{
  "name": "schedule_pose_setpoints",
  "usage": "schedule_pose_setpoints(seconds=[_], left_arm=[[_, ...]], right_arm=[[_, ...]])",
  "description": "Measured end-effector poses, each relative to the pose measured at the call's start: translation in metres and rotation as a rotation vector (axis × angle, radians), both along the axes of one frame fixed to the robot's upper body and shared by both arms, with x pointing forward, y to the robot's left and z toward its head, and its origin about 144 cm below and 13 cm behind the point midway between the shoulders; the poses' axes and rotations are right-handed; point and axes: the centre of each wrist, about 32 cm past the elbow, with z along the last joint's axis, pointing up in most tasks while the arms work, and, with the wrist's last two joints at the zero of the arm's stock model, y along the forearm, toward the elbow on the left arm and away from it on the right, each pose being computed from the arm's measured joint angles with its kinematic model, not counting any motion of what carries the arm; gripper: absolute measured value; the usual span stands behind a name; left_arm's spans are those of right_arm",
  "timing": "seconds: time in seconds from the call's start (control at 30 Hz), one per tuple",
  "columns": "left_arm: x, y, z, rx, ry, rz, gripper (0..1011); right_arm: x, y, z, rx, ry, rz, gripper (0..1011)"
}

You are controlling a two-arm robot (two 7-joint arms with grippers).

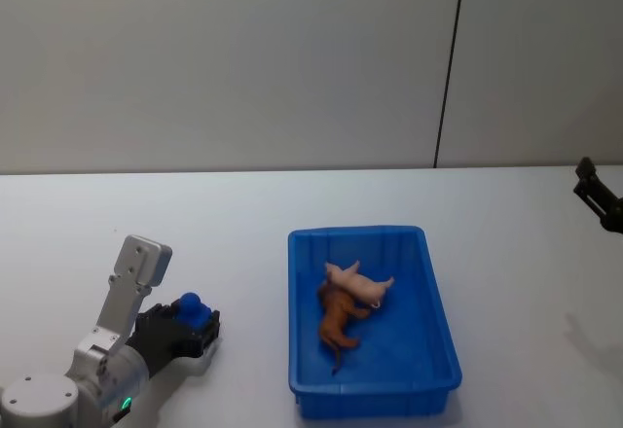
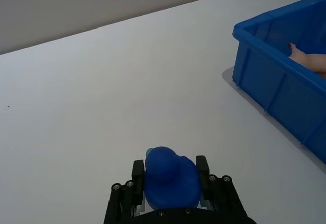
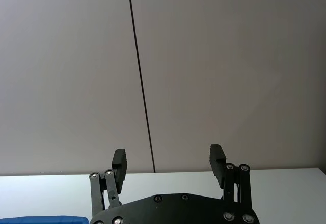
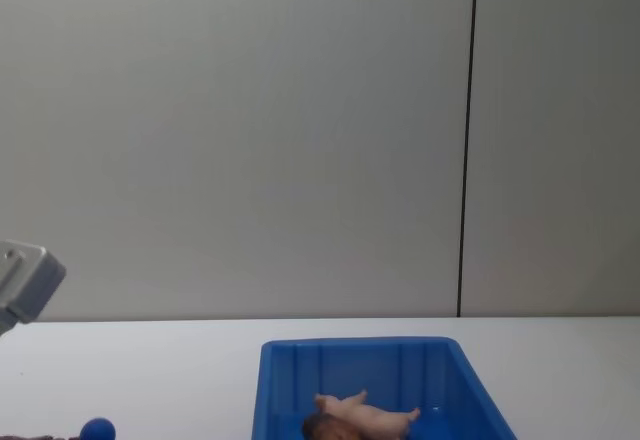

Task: Pick up the two dolls from the table and place them into the box.

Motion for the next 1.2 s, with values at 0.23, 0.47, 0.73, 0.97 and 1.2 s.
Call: schedule_pose_setpoints(seconds=[0.23, 0.47, 0.73, 0.97, 1.2], left_arm=[[0.000, 0.000, 0.002, -0.025, -0.018, 0.007, 557], [0.001, 0.000, 0.003, -0.033, -0.025, 0.008, 512], [0.001, 0.000, 0.008, -0.042, -0.050, -0.011, 467], [0.007, -0.002, 0.024, -0.060, -0.114, -0.060, 416], [0.015, -0.009, 0.045, -0.082, -0.183, -0.146, 377]], right_arm=[[0.000, 0.000, 0.000, 0.000, 0.000, 0.000, 1001], [0.000, 0.000, 0.000, 0.000, 0.000, 0.000, 1001], [0.000, 0.000, 0.000, 0.000, 0.000, 0.000, 1001], [0.000, 0.000, 0.000, 0.000, 0.000, 0.000, 1001], [0.000, 0.000, 0.000, 0.000, 0.000, 0.000, 1001]])
